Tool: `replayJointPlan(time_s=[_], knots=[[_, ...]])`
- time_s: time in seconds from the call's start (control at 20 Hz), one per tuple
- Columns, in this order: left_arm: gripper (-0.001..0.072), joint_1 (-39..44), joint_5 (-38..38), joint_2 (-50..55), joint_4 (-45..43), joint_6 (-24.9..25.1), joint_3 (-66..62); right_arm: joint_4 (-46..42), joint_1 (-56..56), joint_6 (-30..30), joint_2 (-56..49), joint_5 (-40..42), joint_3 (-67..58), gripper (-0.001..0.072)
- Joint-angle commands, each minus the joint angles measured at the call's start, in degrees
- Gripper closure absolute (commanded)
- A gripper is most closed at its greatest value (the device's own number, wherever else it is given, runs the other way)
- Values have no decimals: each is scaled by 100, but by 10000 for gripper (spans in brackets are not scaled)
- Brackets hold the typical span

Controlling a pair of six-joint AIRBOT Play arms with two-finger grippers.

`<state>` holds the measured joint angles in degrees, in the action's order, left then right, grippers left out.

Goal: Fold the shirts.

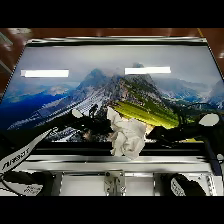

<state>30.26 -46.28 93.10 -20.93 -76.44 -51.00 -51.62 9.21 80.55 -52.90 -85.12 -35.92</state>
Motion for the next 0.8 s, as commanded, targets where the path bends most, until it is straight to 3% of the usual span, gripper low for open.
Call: replayJointPlan(time_s=[0.0, 0.2, 0.25, 0.35, 0.45, 0.5, 0.6, 0.65, 0.75], knots=[[671, -2, -179, -4, -55, 101, -26, 35, -999, 2, 2, 557, 356, 37], [672, -2, -229, -181, -293, 109, -28, -107, -2258, 610, -175, 2234, 691, 51], [672, -2, -225, -269, -398, 149, -35, -260, -2402, 927, -328, 2581, 688, 201], [672, -66, -236, -564, -525, 286, -96, -378, -2455, 1327, -509, 3056, 669, 645], [672, -229, -223, -1021, -531, 470, -302, -411, -2409, 1198, -431, 3110, 372, 648], [672, -361, -212, -1316, -564, 634, -505, -439, -2391, 809, -282, 3001, 66, 649], [673, -579, -326, -1987, -1075, 1364, -1180, -529, -2391, -533, 186, 2754, -772, 650], [673, -669, -385, -2326, -1530, 1360, -1613, -772, -2391, -723, 459, 2669, -1281, 650], [673, -883, -404, -3003, -2249, 1097, -2662, -1399, -2391, -496, 1008, 2739, -2509, 651]])
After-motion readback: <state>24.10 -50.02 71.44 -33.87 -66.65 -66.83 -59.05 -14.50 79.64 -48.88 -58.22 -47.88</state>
